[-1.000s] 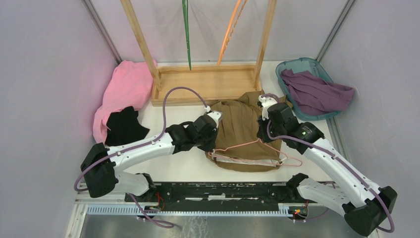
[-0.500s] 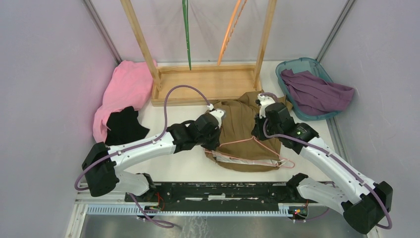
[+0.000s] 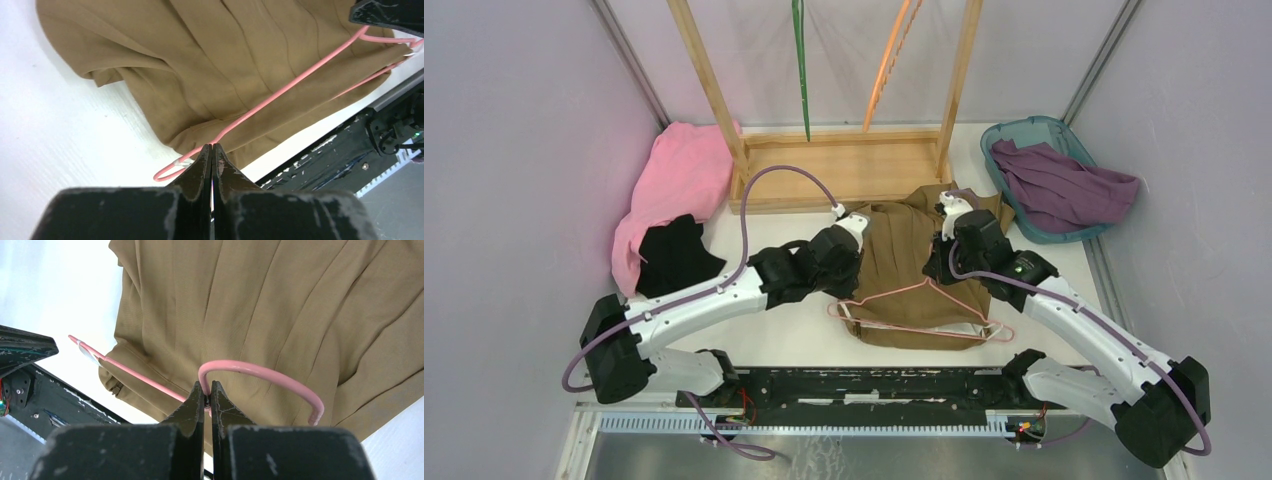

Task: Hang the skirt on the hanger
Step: Hang the skirt on the hanger.

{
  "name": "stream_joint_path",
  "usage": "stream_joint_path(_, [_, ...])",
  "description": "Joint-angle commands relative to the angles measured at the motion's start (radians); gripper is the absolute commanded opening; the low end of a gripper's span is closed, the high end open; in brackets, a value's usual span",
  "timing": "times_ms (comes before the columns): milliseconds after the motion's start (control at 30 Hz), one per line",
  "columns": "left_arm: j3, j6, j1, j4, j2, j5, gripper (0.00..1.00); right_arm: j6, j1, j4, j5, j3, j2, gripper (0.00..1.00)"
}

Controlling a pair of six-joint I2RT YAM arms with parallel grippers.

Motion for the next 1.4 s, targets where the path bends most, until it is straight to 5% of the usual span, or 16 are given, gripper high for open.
stream_joint_path(0, [0.036,-0.031,-0.001,-0.074,-0.040,-0.089,0.05,0.022,0.001,0.070,-0.003,0.006,-0.032,0.01])
stream_joint_path(133, [0.022,-0.101,0.001,-0.187,-0.056,-0.189,0.05,0.018,0.001,0.058,-0.001,0.013,-0.034,0.01])
stream_joint_path(333, [-0.049,-0.133,-0.003,-0.192,-0.083,-0.132,0.06,0.014,0.002,0.048,0.001,0.015,-0.039,0.01])
stream_joint_path(667, [-0.213,-0.239,-0.059,0.010,-0.187,-0.062,0.07,0.009,0.001,0.046,0.005,0.016,-0.039,0.01])
stream_joint_path(1067, [-0.231,-0.347,-0.175,0.062,-0.128,-0.356,0.07,0.001,0.001,0.025,0.023,0.024,-0.055,0.01])
stream_joint_path(1367, [-0.203,-0.366,-0.230,0.064,-0.034,-0.419,0.05,-0.003,0.001,0.029,0.025,0.019,-0.055,0.01])
